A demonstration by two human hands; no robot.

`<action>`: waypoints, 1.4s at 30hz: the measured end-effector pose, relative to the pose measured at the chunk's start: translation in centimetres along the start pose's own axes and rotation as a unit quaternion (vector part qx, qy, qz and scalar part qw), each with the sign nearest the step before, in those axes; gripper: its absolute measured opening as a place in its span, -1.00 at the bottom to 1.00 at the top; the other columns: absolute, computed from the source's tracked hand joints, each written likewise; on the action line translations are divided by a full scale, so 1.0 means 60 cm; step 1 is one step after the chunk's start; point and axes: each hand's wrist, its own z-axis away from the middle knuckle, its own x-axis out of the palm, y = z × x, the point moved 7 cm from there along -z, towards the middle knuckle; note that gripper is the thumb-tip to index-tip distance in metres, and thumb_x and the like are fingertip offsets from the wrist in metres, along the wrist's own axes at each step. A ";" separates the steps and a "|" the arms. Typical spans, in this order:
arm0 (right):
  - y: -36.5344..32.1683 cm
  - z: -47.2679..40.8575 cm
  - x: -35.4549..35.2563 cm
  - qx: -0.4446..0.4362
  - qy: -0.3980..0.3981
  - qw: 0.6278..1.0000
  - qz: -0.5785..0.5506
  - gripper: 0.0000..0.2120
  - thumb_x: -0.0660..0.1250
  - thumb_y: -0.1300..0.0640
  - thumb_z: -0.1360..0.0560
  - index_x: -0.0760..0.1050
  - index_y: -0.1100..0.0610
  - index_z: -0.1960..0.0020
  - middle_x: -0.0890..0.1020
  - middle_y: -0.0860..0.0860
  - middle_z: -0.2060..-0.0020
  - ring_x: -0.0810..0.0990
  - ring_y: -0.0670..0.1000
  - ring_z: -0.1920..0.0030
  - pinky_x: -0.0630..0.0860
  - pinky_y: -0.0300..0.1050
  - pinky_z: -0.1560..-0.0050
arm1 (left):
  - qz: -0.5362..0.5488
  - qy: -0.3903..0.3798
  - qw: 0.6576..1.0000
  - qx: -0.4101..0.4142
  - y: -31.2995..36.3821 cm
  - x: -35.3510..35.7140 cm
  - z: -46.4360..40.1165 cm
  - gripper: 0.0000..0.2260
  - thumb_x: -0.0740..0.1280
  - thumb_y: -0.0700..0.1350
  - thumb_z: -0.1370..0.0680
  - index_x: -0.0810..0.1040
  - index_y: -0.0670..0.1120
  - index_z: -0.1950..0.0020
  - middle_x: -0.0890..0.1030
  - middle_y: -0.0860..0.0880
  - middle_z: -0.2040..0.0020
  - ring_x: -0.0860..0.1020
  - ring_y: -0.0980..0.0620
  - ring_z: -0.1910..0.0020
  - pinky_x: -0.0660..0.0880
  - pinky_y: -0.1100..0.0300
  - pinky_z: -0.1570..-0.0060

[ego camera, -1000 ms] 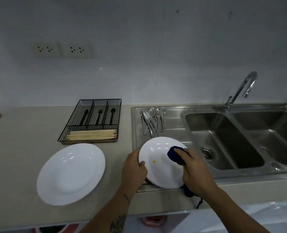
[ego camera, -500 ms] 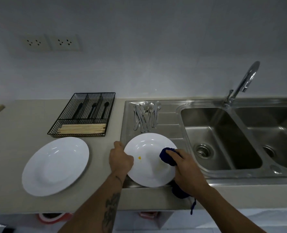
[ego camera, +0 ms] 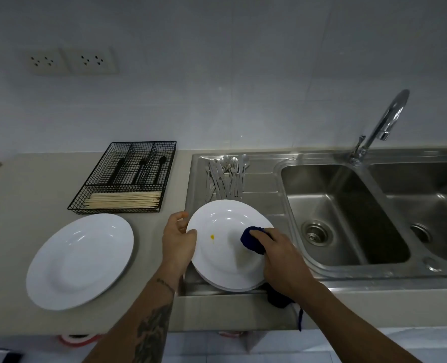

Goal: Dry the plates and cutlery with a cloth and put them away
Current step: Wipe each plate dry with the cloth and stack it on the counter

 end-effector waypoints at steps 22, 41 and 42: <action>-0.136 -0.087 -0.052 0.101 0.124 0.987 0.032 -0.54 0.22 0.19 -0.54 0.33 0.03 -0.43 0.37 -0.02 -0.39 0.40 0.06 -0.32 0.34 -0.10 -0.29 | 0.259 -0.168 0.950 -0.039 0.058 -0.002 -0.053 -0.59 0.19 -0.29 -0.64 0.54 0.16 -0.31 0.56 0.21 -0.25 0.57 0.08 -0.21 0.53 0.05 -0.21; -0.195 -0.167 -0.073 0.091 0.115 0.958 0.245 -0.34 -0.07 -0.20 -0.56 -0.18 -0.02 -0.57 -0.13 0.03 -0.57 -0.25 0.19 -0.53 -0.17 0.46 -0.39 | 0.326 -0.225 0.918 -0.016 0.206 -0.068 -0.082 -0.70 0.24 -0.31 -0.62 0.62 0.07 -0.09 0.66 -0.03 -0.05 0.63 -0.03 0.10 0.59 0.00 0.05; -0.191 -0.165 -0.079 0.111 0.120 0.954 0.250 -0.34 -0.07 -0.18 -0.55 -0.16 0.00 -0.58 -0.10 0.05 -0.57 -0.22 0.20 -0.54 -0.15 0.45 -0.40 | 0.328 -0.214 0.920 -0.010 0.212 -0.075 -0.084 -0.71 0.24 -0.32 -0.61 0.62 0.06 -0.07 0.66 -0.02 -0.04 0.63 -0.04 0.11 0.59 0.00 0.07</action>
